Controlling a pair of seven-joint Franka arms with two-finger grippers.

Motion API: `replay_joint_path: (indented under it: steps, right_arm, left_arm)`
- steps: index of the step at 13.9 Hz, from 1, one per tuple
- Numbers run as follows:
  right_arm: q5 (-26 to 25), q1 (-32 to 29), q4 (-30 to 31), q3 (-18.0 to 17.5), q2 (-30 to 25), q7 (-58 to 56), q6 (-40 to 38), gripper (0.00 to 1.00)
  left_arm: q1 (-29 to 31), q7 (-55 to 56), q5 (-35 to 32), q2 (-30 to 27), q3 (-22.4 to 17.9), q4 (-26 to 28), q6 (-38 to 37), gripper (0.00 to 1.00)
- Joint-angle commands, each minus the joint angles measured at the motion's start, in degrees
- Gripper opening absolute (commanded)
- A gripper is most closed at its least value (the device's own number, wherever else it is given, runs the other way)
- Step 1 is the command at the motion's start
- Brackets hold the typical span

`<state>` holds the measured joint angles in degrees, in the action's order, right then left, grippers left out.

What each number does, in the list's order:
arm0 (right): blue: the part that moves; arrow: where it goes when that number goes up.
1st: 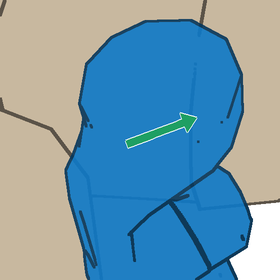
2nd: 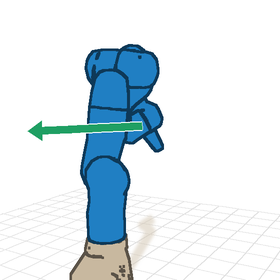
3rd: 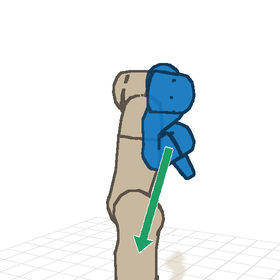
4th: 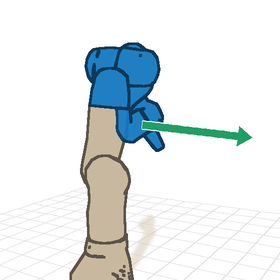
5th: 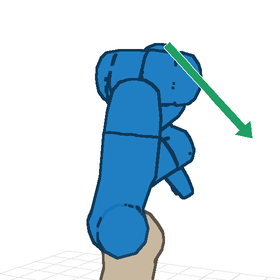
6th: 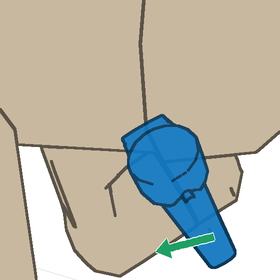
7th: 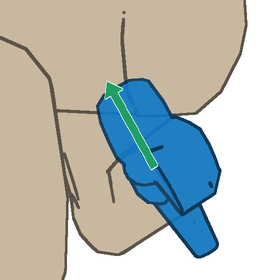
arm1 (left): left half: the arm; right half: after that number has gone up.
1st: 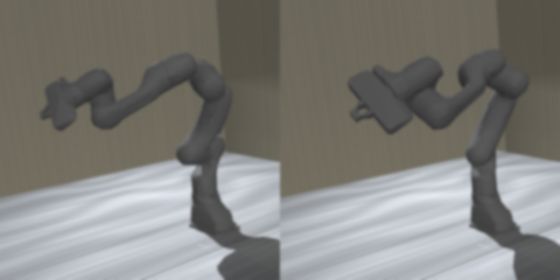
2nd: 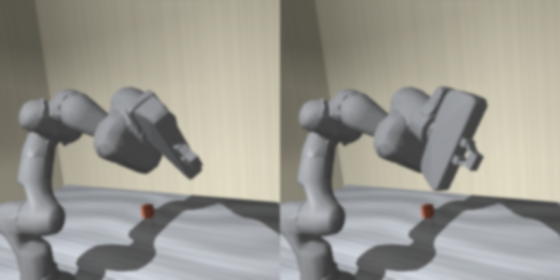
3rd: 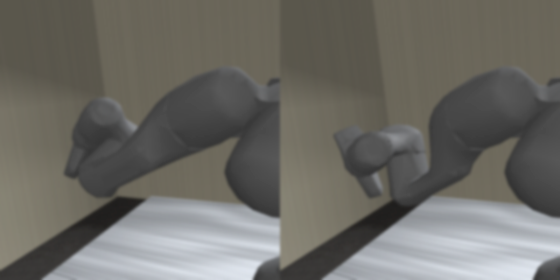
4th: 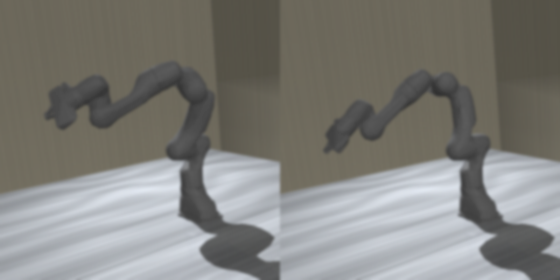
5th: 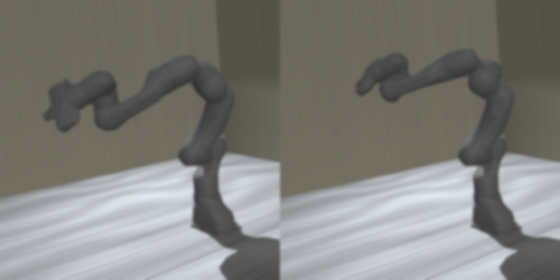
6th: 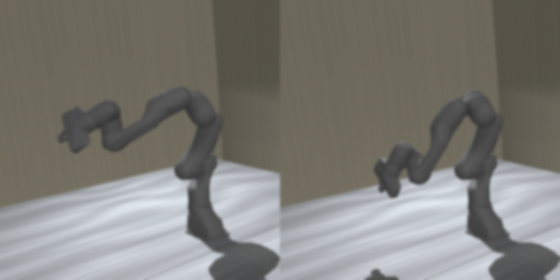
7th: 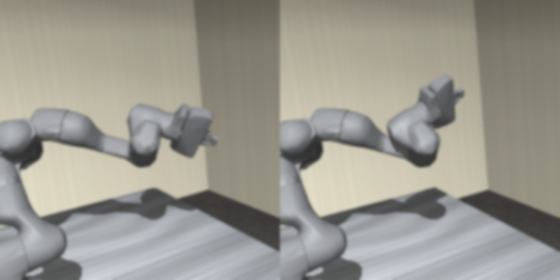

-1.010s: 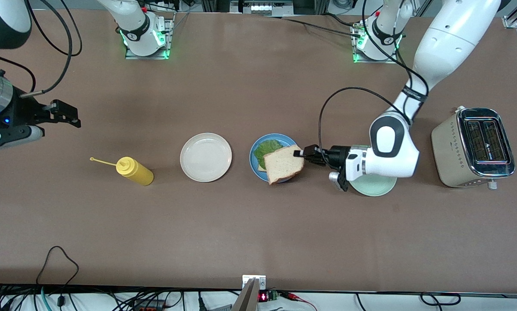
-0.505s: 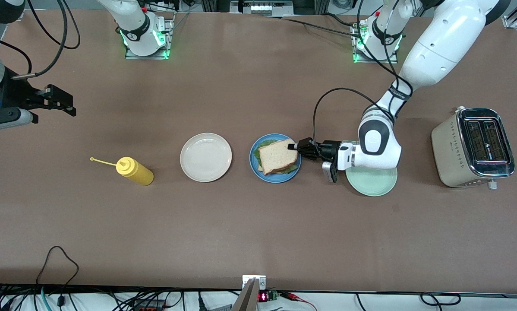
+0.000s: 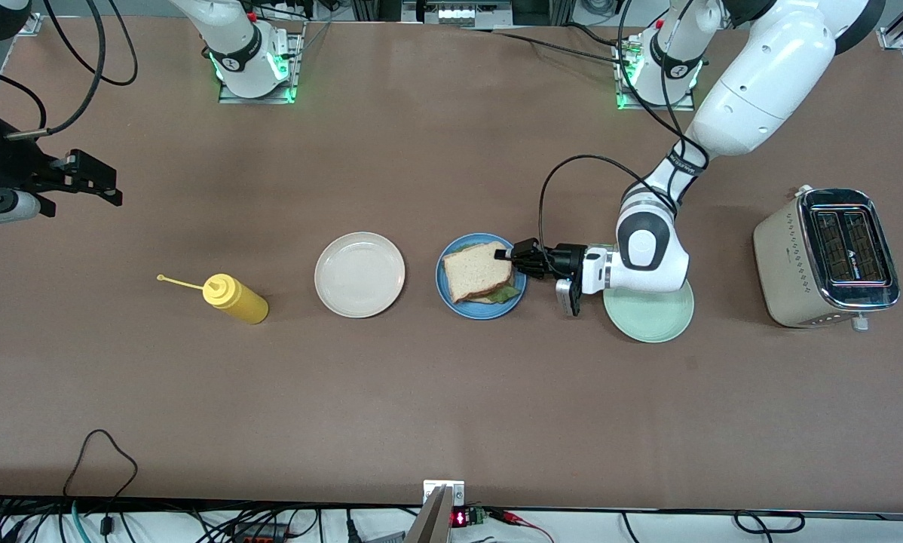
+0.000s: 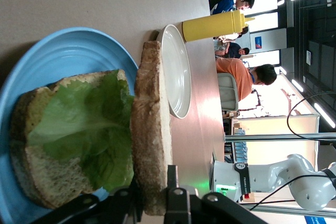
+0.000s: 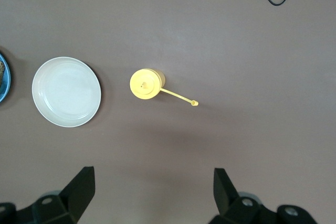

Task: Make sandwich in blue plate with both arms
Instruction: 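Lay the bread on the lettuce and open the left gripper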

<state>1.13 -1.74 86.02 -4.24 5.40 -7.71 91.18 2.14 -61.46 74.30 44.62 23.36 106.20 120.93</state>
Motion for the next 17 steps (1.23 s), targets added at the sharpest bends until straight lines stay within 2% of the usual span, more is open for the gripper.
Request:
replay_joint_path:
  steps: [1, 2, 6, 10, 13, 17]
  right_arm:
    - [-1.39, 0.07, -0.59, -0.15, -0.31, 0.24, -0.13, 1.0]
    - [-2.96, 0.33, -0.42, -0.24, -0.48, 0.85, -0.22, 1.0]
    - [-3.68, -0.1, 0.63, -0.15, -1.88, 1.03, -0.04, 1.0]
    - [-3.68, -0.28, 4.76, -0.15, -5.31, 2.88, 0.92, 1.0]
    - [-3.6, -0.37, 5.91, -0.15, -6.28, 2.88, 1.89, 1.0]
    - [-2.72, -0.46, 5.56, -0.24, -5.67, 2.79, 2.86, 1.0]
  left_arm:
    - [-0.29, -1.82, 0.86, -1.02, -0.51, -0.2, 0.27, 1.0]
    - [-0.55, -1.73, -0.11, -1.98, -0.6, -0.03, 0.97, 1.0]
    - [-0.29, 6.58, -14.4, -6.98, -0.6, 0.77, 1.77, 1.0]
    - [-0.56, 26.7, -37.06, -13.75, -0.43, -0.02, -2.17, 1.0]
    - [-0.91, 40.24, -54.9, -17.97, 0.36, -1.42, -8.4, 1.0]
    - [-0.91, 51.78, -71.97, -19.13, 3.08, -8.7, -23.51, 1.0]
